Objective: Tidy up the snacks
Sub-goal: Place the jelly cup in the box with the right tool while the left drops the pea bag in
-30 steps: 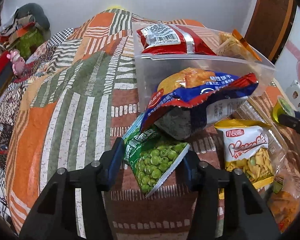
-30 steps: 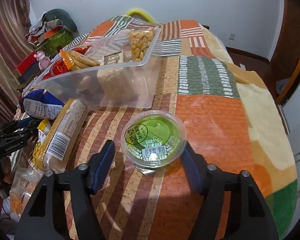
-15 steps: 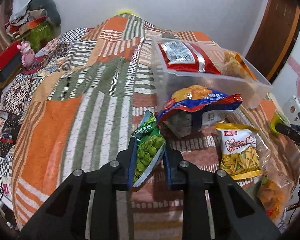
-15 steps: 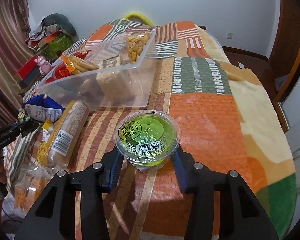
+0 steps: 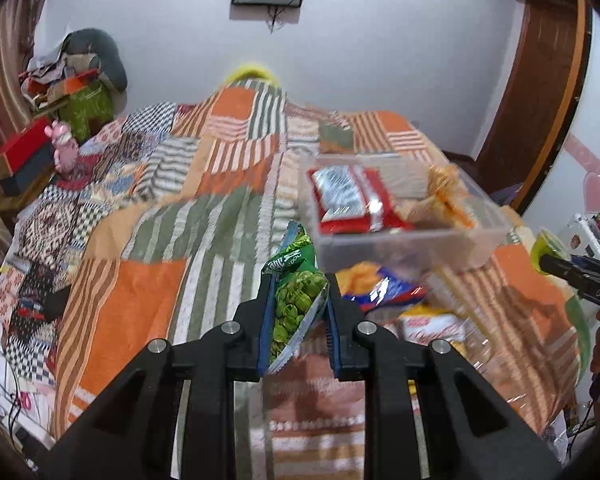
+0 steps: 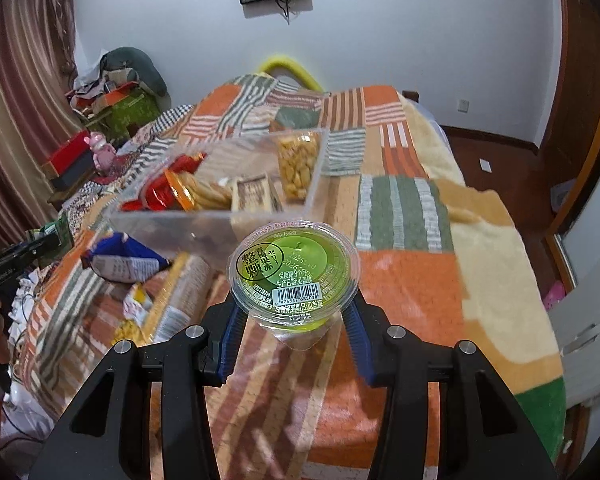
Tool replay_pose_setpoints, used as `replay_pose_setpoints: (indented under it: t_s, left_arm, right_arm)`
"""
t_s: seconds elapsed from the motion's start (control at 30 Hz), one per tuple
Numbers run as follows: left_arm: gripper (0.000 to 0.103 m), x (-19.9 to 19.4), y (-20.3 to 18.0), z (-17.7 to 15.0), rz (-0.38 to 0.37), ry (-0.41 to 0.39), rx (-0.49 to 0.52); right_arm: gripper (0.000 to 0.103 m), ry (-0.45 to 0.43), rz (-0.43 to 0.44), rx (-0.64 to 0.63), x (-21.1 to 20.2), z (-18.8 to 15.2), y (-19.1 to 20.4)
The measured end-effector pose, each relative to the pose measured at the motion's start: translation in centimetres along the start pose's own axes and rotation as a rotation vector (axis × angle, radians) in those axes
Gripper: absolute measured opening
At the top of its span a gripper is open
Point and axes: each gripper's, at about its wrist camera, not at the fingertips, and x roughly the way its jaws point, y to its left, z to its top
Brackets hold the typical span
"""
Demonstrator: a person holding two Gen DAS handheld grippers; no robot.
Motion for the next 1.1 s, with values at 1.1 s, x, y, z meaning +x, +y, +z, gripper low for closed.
replay_pose_setpoints:
  t_s: [1.1]
  left_arm:
    - [0.022, 9.5, -11.4, 8.3, -0.148, -0.006, 0.154]
  right_arm:
    - [0.043, -0.008, 0.017, -0.027, 7.2, 7.0, 1.1]
